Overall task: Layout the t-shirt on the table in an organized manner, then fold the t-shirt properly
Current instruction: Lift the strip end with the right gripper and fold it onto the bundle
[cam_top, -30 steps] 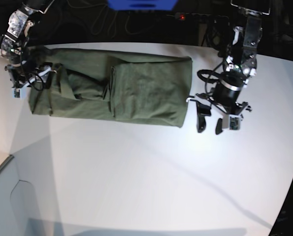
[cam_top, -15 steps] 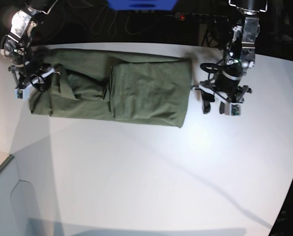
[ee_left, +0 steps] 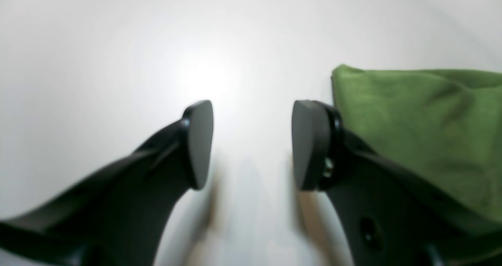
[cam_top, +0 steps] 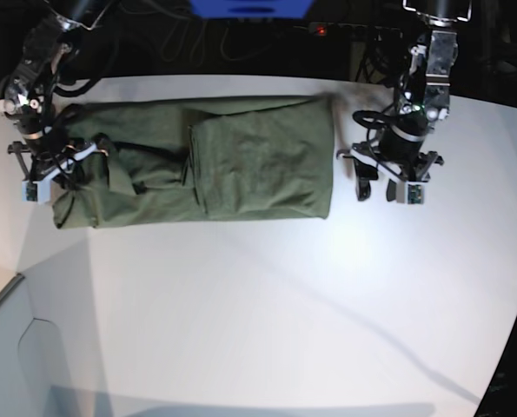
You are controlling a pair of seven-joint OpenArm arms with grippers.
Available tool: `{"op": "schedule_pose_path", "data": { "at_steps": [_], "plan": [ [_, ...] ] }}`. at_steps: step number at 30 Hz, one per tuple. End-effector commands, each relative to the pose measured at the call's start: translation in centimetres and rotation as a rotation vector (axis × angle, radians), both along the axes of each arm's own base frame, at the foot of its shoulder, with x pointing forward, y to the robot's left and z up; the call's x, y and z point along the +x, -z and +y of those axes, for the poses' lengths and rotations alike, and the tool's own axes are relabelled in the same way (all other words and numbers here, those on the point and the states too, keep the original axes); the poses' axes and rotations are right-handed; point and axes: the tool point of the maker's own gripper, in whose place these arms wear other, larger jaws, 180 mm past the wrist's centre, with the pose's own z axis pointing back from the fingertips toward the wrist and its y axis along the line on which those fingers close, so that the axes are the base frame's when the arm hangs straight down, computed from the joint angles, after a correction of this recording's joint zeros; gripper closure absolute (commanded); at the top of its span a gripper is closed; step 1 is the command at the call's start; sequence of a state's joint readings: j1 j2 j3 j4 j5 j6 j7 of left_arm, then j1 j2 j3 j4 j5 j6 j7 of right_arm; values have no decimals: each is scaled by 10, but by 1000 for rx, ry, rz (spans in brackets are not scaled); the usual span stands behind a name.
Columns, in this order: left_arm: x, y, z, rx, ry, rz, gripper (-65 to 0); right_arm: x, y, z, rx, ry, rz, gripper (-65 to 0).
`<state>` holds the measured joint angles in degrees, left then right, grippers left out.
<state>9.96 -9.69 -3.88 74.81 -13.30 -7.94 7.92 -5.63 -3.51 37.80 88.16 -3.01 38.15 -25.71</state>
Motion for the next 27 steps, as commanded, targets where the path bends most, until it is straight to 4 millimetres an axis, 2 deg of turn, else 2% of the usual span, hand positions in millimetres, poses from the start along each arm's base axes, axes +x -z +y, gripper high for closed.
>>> {"op": "schedule_pose_path", "data": {
  "at_steps": [1, 4, 6, 14, 22, 27],
  "plan": [
    [8, -11, 3, 0, -3, -46, -312, 11, -21, 7, -5, -34, -77, 0],
    [8, -11, 3, 0, -3, -46, -312, 21, -40, 30, -12, -79, -132, 0],
    [9, -11, 3, 0, -4, -46, -312, 19, -45, 52, -6, -126, -141, 0],
    [11, 1, 0, -8, -7, -16, -312, 13, -64, 174, 66, -445, -192, 0],
    [6, 6, -1, -10, -7, -1, -312, 15, -57, 263, 146, -653, -175, 0],
    [5, 8, 0, -10, -7, 3, -312, 16, -38, 293, 178, -733, -126, 0]
  ]
}}
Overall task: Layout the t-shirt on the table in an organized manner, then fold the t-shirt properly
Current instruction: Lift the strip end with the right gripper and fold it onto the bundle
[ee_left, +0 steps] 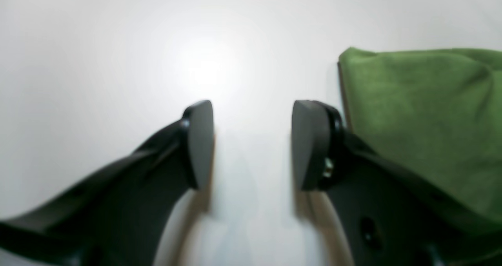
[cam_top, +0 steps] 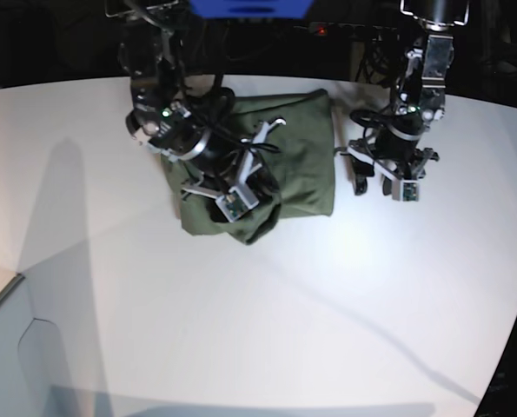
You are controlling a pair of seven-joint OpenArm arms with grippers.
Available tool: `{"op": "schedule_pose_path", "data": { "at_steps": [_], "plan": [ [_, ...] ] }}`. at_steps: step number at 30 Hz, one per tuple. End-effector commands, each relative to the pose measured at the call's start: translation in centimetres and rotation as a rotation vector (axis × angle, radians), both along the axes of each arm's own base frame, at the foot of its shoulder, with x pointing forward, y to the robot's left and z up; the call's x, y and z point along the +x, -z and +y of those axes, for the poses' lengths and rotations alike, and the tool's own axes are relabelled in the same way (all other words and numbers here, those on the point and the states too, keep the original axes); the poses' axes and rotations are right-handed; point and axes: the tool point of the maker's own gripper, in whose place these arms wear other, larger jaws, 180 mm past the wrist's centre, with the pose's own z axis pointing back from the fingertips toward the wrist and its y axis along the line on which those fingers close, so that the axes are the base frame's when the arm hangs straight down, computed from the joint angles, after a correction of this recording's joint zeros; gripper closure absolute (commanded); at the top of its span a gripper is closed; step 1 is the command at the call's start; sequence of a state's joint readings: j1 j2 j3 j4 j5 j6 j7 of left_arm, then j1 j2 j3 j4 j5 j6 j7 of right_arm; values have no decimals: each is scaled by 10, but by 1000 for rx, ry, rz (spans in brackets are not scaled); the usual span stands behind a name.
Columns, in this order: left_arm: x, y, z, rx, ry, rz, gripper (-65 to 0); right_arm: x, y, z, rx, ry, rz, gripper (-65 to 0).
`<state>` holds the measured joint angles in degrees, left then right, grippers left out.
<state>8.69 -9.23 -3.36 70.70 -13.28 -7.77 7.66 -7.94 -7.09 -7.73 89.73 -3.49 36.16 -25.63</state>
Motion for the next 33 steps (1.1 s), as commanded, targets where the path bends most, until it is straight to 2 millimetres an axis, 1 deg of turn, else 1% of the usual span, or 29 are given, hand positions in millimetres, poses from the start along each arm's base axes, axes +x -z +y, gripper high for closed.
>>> {"op": "schedule_pose_path", "data": {
  "at_steps": [1, 4, 6, 10, 12, 18, 20, 21, 25, 29, 31, 33],
  "plan": [
    [8, -11, 1, -4, 0, -42, -312, 9, -14, 10, 45, -9, -44, 0],
    [8, -11, 1, -4, 0, -42, -312, 5, -5, 22, 48, -45, -17, 0],
    [8, -11, 1, -4, 0, -42, -312, 5, -2, 26, 48, -58, -9, 0],
    [8, -11, 1, -4, 0, -42, -312, 0, -7, 45, 55, -113, -20, 0],
    [8, -11, 1, -4, 0, -42, -312, 7, -13, 48, 54, -123, -42, 0],
    [8, -11, 1, -4, 0, -44, -312, 17, -18, 50, 56, -127, -59, 0],
    [8, -10, 1, -4, 0, -43, -312, 15, -12, 51, 54, -129, -40, 0],
    [8, -10, 1, -4, 0, -43, -312, 18, -13, 51, 54, -131, -43, 0],
    [9, -11, 1, -4, 0, -44, -312, 12, -20, 71, 71, -180, -57, 0],
    [9, -10, -4, -14, 0, -44, -312, 7, -29, 91, 76, -244, -82, 0],
    [8, -10, -5, -15, 0, -42, -312, 3, -31, 97, 73, -269, -89, 0],
    [8, -10, -5, -15, 0, -42, -312, 5, -32, 98, 71, -273, -96, 0]
  ]
}}
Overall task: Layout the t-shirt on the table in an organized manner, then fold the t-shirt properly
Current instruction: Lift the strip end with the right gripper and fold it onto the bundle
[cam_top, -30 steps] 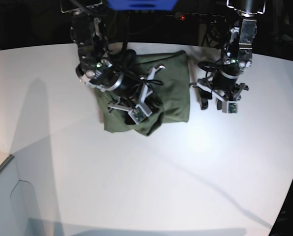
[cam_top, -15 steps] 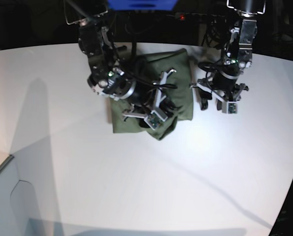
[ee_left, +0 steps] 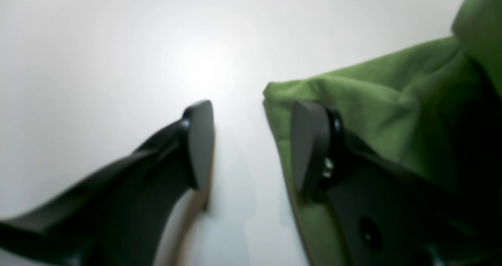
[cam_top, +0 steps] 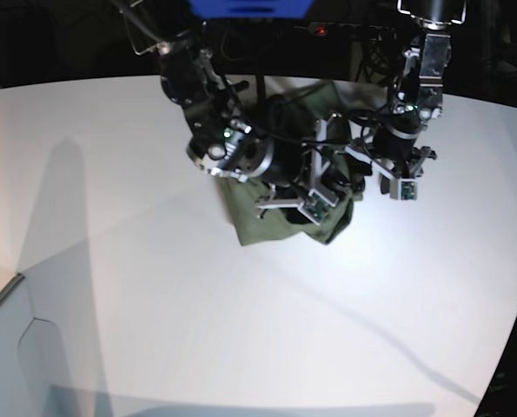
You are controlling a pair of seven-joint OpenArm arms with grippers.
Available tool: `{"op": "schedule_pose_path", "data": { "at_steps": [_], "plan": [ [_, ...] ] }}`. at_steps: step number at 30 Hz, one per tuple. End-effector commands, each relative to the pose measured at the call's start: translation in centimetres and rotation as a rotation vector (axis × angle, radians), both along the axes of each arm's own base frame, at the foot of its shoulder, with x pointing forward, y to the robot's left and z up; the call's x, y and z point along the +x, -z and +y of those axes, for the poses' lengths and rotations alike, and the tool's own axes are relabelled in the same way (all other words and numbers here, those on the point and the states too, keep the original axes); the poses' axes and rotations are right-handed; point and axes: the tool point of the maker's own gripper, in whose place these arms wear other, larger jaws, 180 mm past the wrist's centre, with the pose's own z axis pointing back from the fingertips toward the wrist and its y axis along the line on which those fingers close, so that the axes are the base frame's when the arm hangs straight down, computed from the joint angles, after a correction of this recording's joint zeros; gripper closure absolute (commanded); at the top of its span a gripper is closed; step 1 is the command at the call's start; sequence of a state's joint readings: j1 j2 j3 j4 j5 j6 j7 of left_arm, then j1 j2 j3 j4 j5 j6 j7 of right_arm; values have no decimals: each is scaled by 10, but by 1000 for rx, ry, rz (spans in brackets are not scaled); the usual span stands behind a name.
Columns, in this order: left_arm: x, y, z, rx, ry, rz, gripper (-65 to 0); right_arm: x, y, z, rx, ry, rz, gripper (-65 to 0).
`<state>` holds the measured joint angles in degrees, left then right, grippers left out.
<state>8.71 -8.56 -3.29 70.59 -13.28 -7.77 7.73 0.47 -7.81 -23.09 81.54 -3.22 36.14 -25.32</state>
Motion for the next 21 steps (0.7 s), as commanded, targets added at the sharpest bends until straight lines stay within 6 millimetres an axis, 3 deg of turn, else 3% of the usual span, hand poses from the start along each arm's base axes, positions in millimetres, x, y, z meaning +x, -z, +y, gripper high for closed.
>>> {"op": "schedule_pose_path", "data": {
  "at_steps": [1, 10, 15, 18, 21],
  "plan": [
    [8, -11, 0, -3, 1, -44, -312, 13, -22, 7, 59, 10, -50, 0],
    [8, -11, 3, -2, -7, -46, -312, 5, -1, 17, 24, -38, 1, -3],
    [6, -11, 7, 6, -7, -44, -312, -1, -8, 25, 28, -69, -19, -172],
    [3, -18, 6, 6, -2, -60, -312, -5, -22, 27, 54, -69, -49, -282],
    [-3, -27, 16, 11, -31, -79, -312, -4, -43, 24, 81, -55, -101, -340]
  ]
}}
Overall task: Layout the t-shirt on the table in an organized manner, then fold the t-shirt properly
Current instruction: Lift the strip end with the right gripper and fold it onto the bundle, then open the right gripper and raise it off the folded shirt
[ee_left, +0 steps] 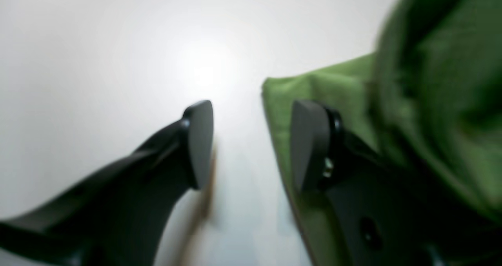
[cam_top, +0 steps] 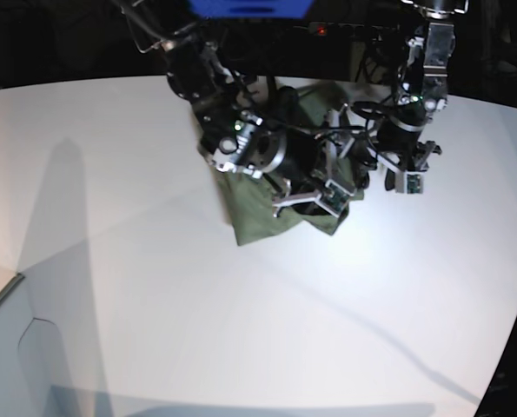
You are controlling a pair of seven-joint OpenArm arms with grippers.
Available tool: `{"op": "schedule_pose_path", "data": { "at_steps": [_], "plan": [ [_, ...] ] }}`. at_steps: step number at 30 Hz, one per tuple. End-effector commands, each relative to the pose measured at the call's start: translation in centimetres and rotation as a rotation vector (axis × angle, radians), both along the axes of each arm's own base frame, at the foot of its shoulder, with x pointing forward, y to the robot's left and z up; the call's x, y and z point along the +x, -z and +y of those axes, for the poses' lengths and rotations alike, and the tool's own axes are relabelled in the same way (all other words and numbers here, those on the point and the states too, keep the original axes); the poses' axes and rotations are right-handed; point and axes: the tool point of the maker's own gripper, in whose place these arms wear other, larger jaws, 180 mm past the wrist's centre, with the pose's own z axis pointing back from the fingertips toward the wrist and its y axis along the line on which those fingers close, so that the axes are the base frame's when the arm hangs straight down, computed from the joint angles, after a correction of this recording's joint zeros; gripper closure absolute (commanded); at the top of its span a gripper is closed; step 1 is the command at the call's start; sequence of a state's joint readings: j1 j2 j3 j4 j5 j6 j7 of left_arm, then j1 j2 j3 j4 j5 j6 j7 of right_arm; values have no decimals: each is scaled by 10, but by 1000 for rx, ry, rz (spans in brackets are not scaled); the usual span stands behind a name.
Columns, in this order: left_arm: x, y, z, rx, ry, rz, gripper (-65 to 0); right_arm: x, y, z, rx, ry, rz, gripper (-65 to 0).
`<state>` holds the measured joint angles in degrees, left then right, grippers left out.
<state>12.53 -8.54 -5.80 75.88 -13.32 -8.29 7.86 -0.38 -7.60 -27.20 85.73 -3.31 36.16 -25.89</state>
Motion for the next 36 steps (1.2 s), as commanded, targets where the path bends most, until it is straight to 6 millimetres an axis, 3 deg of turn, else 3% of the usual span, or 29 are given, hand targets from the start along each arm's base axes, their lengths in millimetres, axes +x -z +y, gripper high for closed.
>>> {"op": "schedule_pose_path", "data": {
  "at_steps": [1, 8, 11, 17, 20, 23, 25, 30, 33, 36],
  "plan": [
    [6, -16, 10, 11, -23, -57, -312, 10, -27, 2, 75, 23, -52, -347],
    [-15, -36, 56, 58, -128, -90, -312, 22, -47, -61, 98, 218, -106, -348],
    [-23, -42, 78, 84, -176, -97, -312, 22, -40, -87, 72, 284, -96, -348],
    [-24, -66, 121, 129, -286, -154, -312, 4, -12, -110, 10, 308, -33, -348],
    [-16, -77, 128, 133, -305, -185, -312, -13, 12, -101, 2, 287, 48, -351],
    [-12, -81, 132, 136, -311, -201, -312, -38, 43, -78, -14, 209, 145, -351],
    [-7, -85, 130, 131, -311, -214, -312, -47, 51, -63, -19, 159, 172, -349],
    [-1, -87, 129, 126, -310, -224, -312, -85, 47, -16, -4, -16, 180, -349],
    [-1, -87, 130, 126, -312, -224, -312, -94, 44, -7, -7, -66, 166, -348],
    [0, -90, 131, 129, -312, -231, -312, -86, 37, -13, -3, -45, 141, -348]
  ]
}}
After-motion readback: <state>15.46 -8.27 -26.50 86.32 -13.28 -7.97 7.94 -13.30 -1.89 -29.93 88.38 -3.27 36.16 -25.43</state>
